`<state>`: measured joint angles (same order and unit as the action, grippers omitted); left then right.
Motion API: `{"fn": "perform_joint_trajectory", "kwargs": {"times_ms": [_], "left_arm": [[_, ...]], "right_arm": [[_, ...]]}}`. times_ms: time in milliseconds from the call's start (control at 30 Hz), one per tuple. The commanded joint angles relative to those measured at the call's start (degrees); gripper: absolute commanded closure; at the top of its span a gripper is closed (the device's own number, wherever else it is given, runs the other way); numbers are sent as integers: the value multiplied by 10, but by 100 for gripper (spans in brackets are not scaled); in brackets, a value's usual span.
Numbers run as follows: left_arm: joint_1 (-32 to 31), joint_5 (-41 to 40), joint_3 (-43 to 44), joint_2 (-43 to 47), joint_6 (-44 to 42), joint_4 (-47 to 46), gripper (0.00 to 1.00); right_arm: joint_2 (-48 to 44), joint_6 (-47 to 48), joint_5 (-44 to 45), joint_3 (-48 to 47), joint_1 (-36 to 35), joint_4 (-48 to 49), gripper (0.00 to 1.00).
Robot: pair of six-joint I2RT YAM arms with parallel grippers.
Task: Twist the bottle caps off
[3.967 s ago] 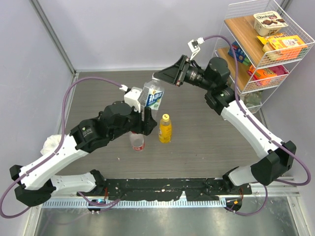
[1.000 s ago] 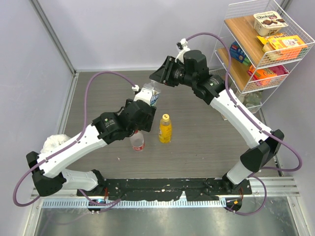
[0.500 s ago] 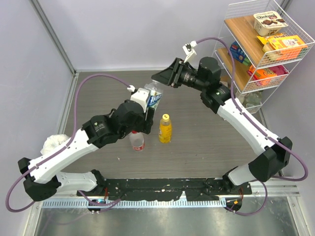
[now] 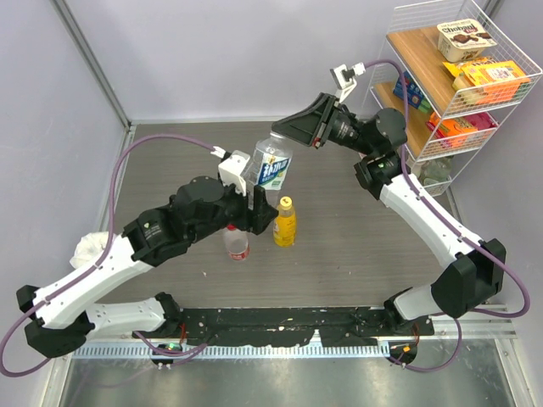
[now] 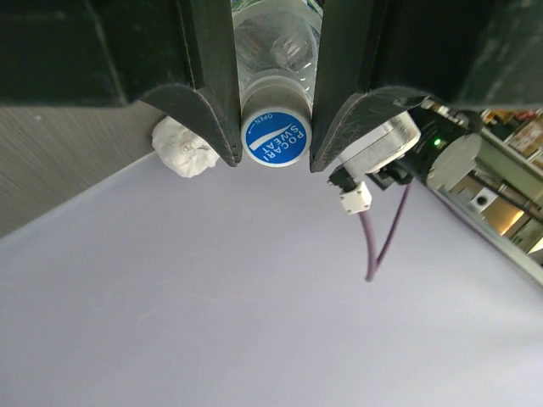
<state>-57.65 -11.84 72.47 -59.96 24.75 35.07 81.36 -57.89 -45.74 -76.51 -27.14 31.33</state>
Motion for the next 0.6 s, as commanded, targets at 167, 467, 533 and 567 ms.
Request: {"fn": "perform_joint_trajectory", "kwargs": {"times_ms": [167, 467, 533, 567], "left_arm": [[-3, 71, -28, 27, -1, -48, 100], [-3, 65, -28, 26, -3, -40, 100], [-3, 60, -26, 27, -5, -35, 100], [-2, 59, -26, 28, -6, -33, 100]], "right_arm": [[-20, -103, -66, -5, -6, 195, 98], [-31, -86, -23, 7, 12, 158, 77], [-34, -86, -14, 11, 18, 159, 51], [-35, -86, -11, 12, 20, 157, 43]]}}
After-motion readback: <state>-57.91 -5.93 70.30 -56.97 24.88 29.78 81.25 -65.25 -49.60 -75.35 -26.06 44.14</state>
